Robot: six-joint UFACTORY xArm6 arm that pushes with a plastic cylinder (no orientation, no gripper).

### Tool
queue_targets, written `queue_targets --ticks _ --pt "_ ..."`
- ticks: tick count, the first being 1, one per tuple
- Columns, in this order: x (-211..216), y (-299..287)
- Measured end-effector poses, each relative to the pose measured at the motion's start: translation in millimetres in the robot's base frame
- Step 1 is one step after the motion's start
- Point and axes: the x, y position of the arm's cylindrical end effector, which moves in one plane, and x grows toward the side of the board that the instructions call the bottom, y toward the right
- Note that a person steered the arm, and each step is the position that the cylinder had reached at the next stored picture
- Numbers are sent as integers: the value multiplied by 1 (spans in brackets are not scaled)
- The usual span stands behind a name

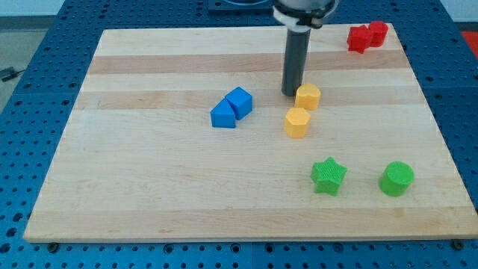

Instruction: Move the yellow heart into the blue triangle

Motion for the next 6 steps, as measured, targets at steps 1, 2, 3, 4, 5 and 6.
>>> queue_targets --ticks 1,2,3,4,5,6 --pt "-8 -12" --pt "-56 -3" --pt "-66 50" --pt "-47 99" --pt "-18 101" --pt "4 62"
